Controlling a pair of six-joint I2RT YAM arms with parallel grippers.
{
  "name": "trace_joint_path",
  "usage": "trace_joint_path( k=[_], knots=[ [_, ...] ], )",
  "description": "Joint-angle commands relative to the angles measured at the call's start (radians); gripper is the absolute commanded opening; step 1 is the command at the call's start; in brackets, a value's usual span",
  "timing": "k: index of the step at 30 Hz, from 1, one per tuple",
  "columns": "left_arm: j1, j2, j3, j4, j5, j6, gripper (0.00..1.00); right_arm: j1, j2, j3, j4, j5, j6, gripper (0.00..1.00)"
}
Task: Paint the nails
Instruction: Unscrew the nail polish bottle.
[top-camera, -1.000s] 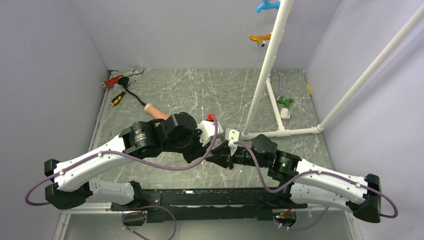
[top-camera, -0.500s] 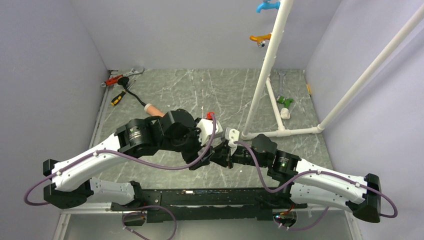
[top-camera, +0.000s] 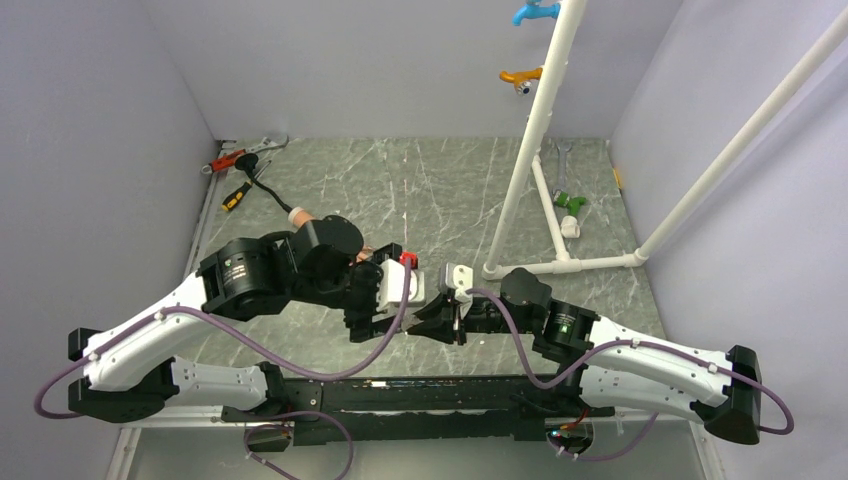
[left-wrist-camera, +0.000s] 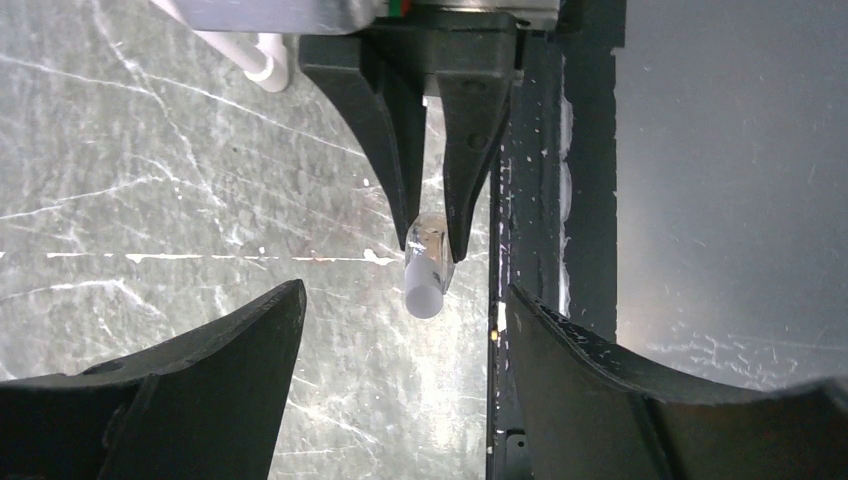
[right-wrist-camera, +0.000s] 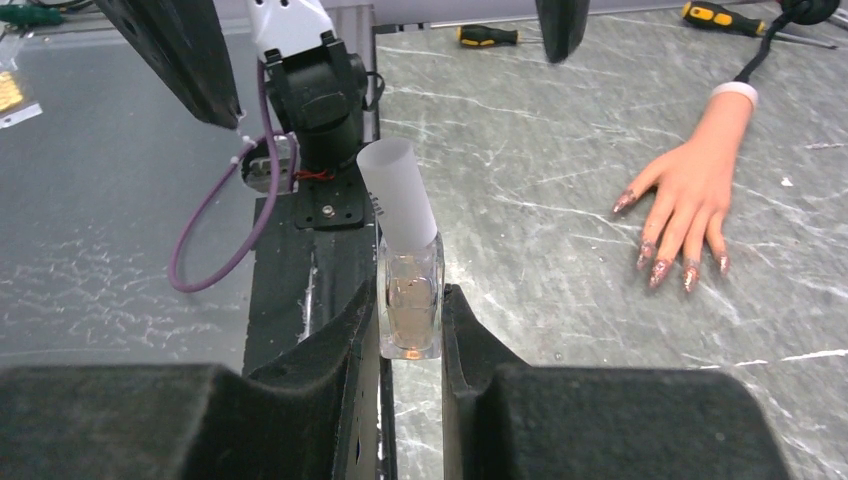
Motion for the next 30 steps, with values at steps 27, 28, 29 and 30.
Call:
trace_joint_path(
  k=[27,28,29,30],
  knots=[
    [-0.01,-0.031,-0.175,0.093,0.079,0.11,0.38,0.002,0.007,0.045,0.111,-0.048,0.042,0.0],
    [-0.01,-0.031,-0.176,0.094,0.076,0.109,0.34,0.001,0.008,0.045,0.111,-0.05,0.042,0.0],
    [-0.011,-0.03,-0.177,0.095,0.073,0.109,0.31,0.001,0.009,0.045,0.111,-0.05,0.041,0.0],
    [-0.011,-0.028,-0.177,0.095,0.072,0.106,0.25,0.001,0.009,0.045,0.112,-0.05,0.041,0.0]
  ],
)
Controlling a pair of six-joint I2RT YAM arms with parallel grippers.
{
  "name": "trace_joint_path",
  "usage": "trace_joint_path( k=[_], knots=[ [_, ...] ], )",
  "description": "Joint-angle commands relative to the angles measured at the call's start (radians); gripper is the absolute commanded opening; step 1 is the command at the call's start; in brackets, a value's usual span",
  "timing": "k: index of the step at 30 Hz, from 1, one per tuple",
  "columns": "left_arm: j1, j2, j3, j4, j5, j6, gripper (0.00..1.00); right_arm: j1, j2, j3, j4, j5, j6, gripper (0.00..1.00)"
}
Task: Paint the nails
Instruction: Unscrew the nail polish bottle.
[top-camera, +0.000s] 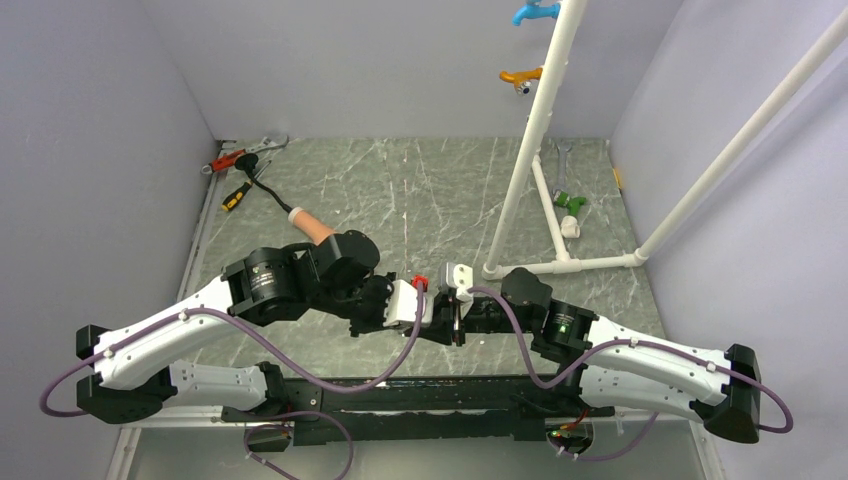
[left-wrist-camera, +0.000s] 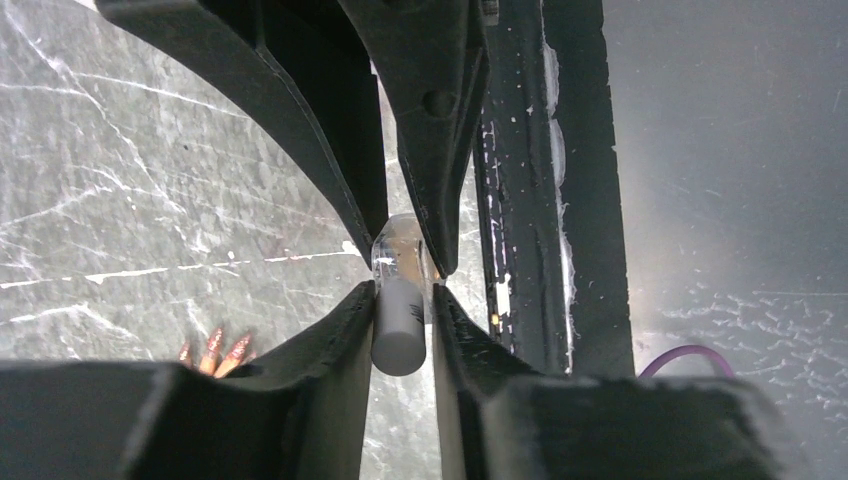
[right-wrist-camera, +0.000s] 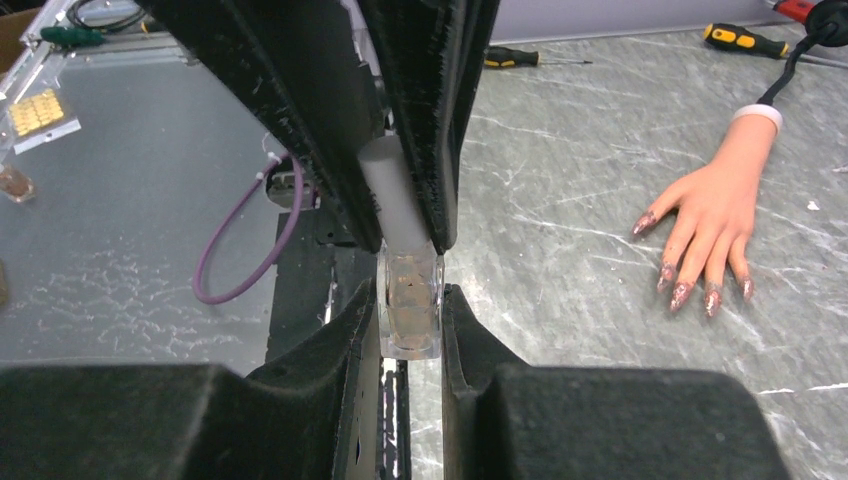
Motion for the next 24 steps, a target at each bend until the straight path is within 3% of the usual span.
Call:
trace_joint_path(
  k=[1,14,24],
  knots=[
    [-0.009,-0.012,-0.004,0.038,0.005,-0.011,0.21,0.001,0.003,0.044,0.068,-0.011,0.01,0.0],
    [-0.009,0.023,-0.018,0.094,-0.059,-0.233,0.01,0.001,-0.03,0.021,0.082,0.089,0.0,0.0],
    [-0.009,0.037,0.0,0.123,-0.146,-0.477,0.0,0.001,-0.028,0.015,0.101,0.136,0.01,0.0]
  ],
)
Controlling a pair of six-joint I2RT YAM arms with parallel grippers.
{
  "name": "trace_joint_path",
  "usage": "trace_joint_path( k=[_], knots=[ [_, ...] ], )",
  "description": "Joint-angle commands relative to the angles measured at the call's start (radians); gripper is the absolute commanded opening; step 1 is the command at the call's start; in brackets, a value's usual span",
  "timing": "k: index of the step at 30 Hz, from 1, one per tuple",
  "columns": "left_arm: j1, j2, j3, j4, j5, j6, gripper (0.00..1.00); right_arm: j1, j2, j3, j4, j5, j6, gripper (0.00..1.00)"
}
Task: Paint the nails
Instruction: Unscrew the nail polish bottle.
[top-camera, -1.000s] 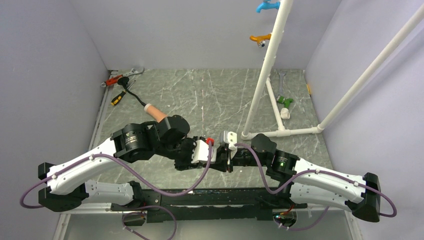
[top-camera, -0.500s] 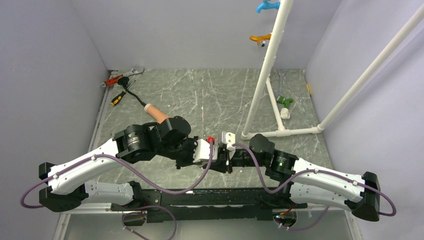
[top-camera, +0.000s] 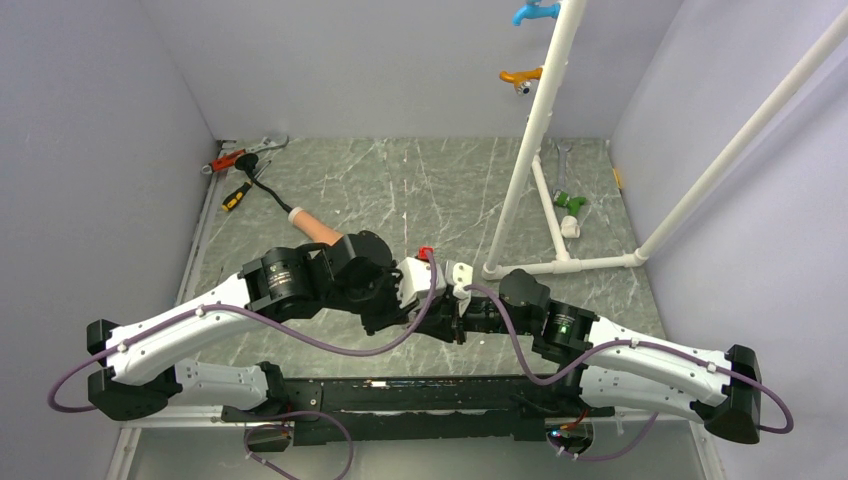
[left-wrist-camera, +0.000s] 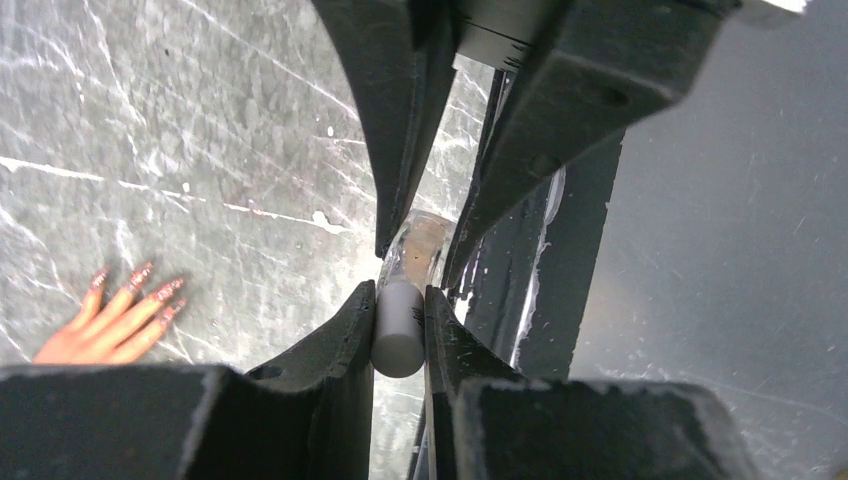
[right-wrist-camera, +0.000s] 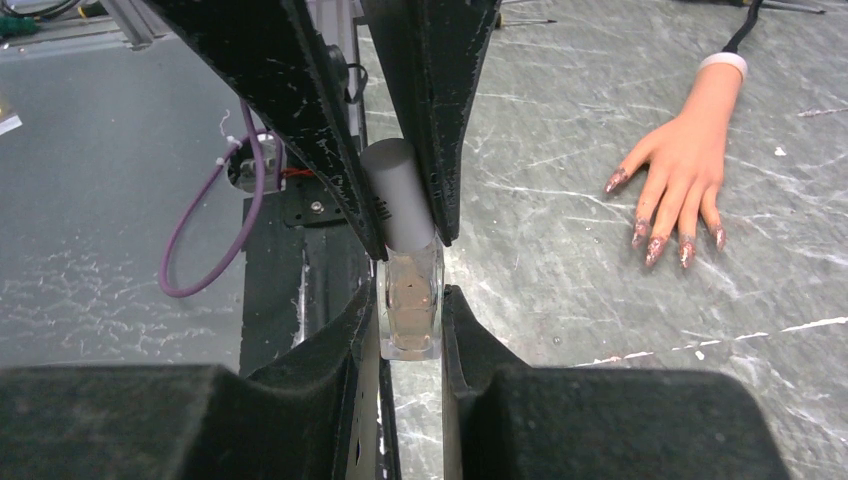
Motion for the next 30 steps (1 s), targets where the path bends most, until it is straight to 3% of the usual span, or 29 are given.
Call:
trace_joint_path(
  k=[1,8,12,19,24,30],
  knots=[
    [-0.009,-0.003,0.023,0.07,-0.011,-0.149,0.0,0.0,-0.021,0.024,0.153,0.045,0.006,0.0],
    [-0.009,-0.021,-0.003,0.079,-0.026,-0.167,0.02,0.0,-0.006,0.026,0.154,0.042,0.005,0.0],
    [-0.009,-0.012,-0.003,0.072,-0.022,-0.164,0.1,0.0,0.0,0.03,0.153,0.033,0.006,0.0],
    [-0.009,-0.024,0.013,0.055,-0.021,-0.139,0.52,0.0,0.007,0.028,0.154,0.028,0.007,0.0],
    [-0.009,-0.044,0.043,0.022,-0.018,-0.087,0.7,-0.001,0.013,0.028,0.157,0.027,0.007,0.0],
    [-0.01,-0.069,0.062,-0.014,-0.079,-0.025,0.84,0.0,0.02,0.029,0.161,0.025,-0.019,0.0]
  ],
)
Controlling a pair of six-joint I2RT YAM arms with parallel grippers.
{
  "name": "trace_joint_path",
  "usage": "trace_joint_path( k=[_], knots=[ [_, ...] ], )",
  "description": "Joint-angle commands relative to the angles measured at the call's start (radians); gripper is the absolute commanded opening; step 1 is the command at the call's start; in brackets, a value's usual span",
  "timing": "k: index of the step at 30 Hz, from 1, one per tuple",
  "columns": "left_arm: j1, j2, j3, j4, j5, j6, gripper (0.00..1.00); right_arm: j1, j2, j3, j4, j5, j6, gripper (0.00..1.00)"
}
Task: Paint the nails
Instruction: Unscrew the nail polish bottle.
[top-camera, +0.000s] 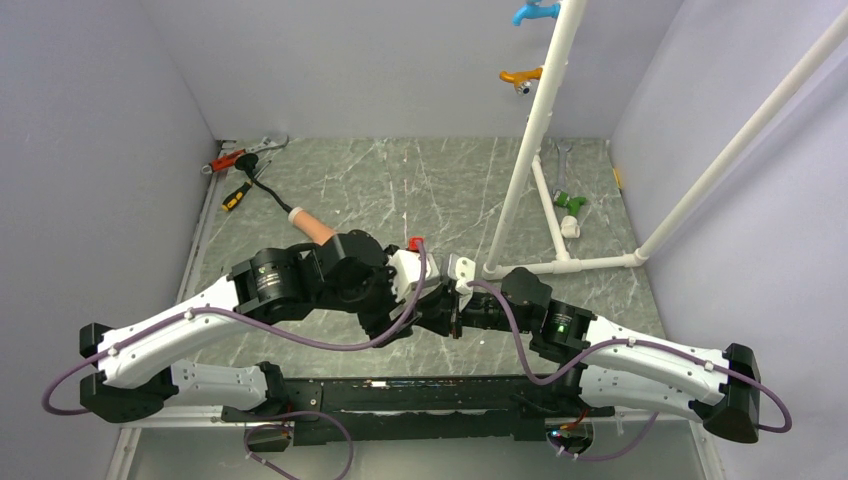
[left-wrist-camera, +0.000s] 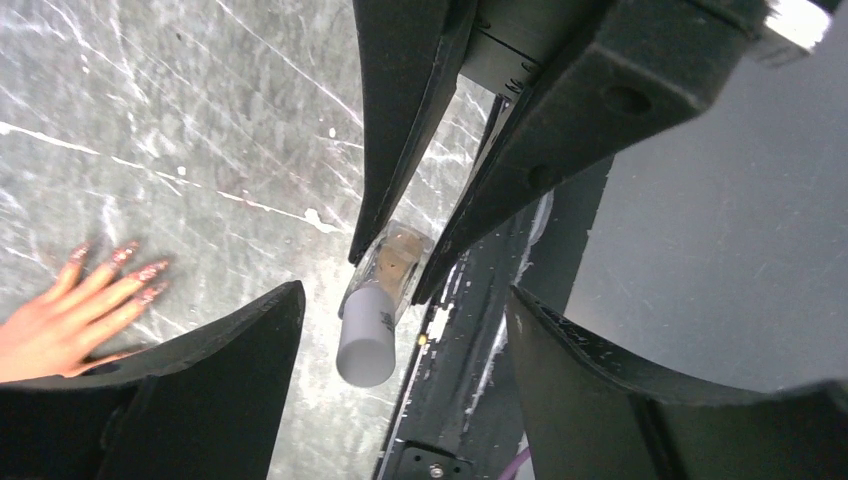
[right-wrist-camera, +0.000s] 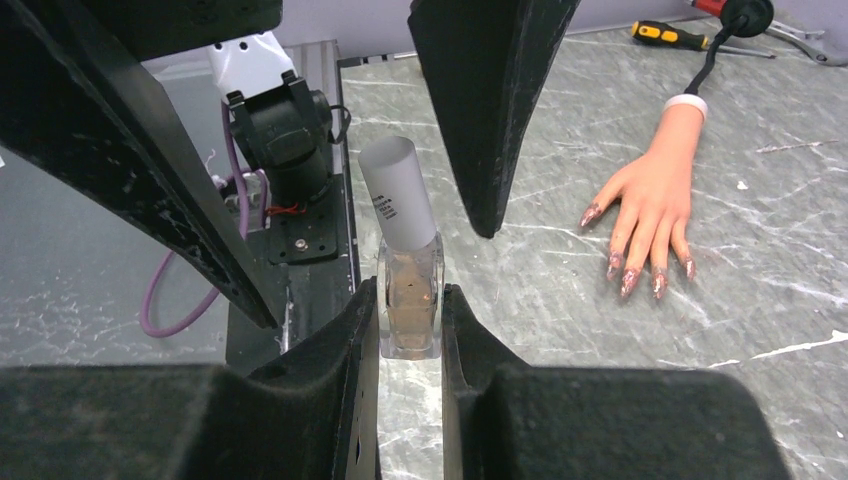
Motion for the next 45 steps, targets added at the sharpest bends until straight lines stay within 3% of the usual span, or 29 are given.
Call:
trace_joint_path(
  k=[1,3,10,18,32,45],
  knots=[
    [-0.006,-0.046,0.047,-0.016,-0.052,0.052,0.9,0.0,0.003,0.027,0.075,0.005,-0.018,0.0],
    [-0.006,-0.053,0.053,-0.024,-0.079,0.058,0.99,0.0,0.006,0.027,0.075,0.006,-0.019,0.0],
    [-0.006,-0.079,0.08,-0.039,-0.068,0.136,0.99,0.0,0.014,0.028,0.079,0.007,-0.019,0.0],
    [-0.006,-0.092,0.081,-0.044,0.013,0.232,0.91,0.0,0.01,0.025,0.075,0.003,-0.019,0.0],
    [-0.006,-0.164,-0.031,0.036,0.118,0.351,0.89,0.0,0.039,0.05,0.044,-0.087,-0.019,0.0],
    [-0.006,-0.109,-0.082,0.095,0.054,0.376,0.78,0.0,0.035,0.044,0.044,-0.091,-0.02,0.0]
  ],
)
